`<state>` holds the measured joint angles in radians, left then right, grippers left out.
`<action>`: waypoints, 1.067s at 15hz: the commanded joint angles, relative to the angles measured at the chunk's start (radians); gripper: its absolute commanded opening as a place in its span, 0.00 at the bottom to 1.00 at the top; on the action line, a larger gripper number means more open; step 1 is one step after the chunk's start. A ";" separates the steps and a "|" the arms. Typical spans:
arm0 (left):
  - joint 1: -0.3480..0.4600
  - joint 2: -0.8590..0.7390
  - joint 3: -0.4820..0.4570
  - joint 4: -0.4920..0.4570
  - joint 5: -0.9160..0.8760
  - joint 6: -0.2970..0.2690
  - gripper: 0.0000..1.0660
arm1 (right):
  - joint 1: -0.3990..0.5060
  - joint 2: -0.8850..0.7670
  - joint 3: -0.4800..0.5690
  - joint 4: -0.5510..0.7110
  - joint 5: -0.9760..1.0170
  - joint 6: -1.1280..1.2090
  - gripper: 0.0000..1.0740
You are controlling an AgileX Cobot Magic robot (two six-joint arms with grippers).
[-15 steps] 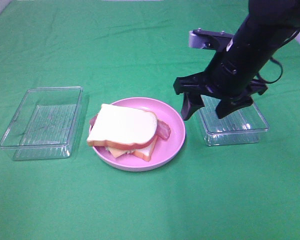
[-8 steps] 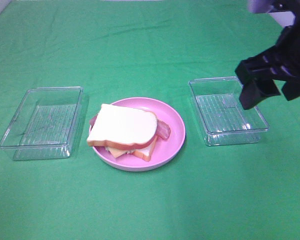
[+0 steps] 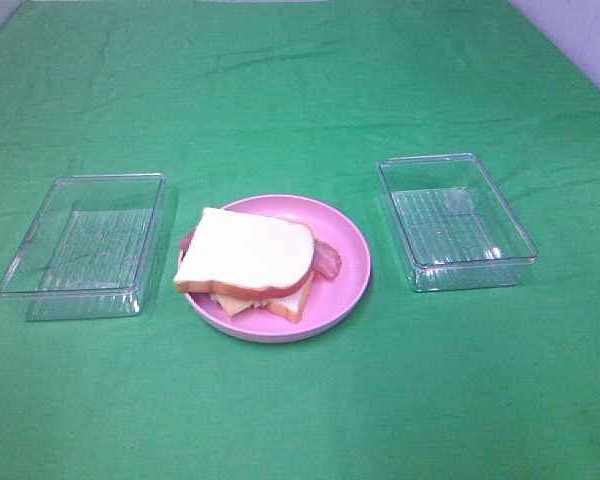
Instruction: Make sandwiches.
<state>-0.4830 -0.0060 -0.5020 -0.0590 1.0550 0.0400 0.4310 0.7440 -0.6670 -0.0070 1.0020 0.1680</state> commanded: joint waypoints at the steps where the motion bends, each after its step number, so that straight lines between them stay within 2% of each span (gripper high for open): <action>1: -0.002 -0.022 0.002 -0.006 -0.009 -0.001 0.60 | 0.001 -0.167 0.087 -0.005 0.022 -0.037 0.66; 4: -0.002 -0.022 0.002 -0.007 -0.009 -0.001 0.60 | 0.001 -0.350 0.160 0.025 0.055 -0.168 0.66; 5: -0.002 -0.022 0.002 -0.007 -0.009 -0.001 0.60 | 0.001 -0.391 0.161 0.059 0.059 -0.199 0.66; 6: -0.002 -0.022 0.002 -0.007 -0.009 -0.001 0.60 | 0.001 -0.456 0.161 0.144 0.061 -0.313 0.66; 16: -0.002 -0.022 0.002 -0.007 -0.009 -0.001 0.60 | 0.001 -0.478 0.161 0.150 0.063 -0.323 0.66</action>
<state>-0.4830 -0.0060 -0.5020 -0.0600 1.0550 0.0410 0.4310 0.2700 -0.5100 0.1470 1.0610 -0.1430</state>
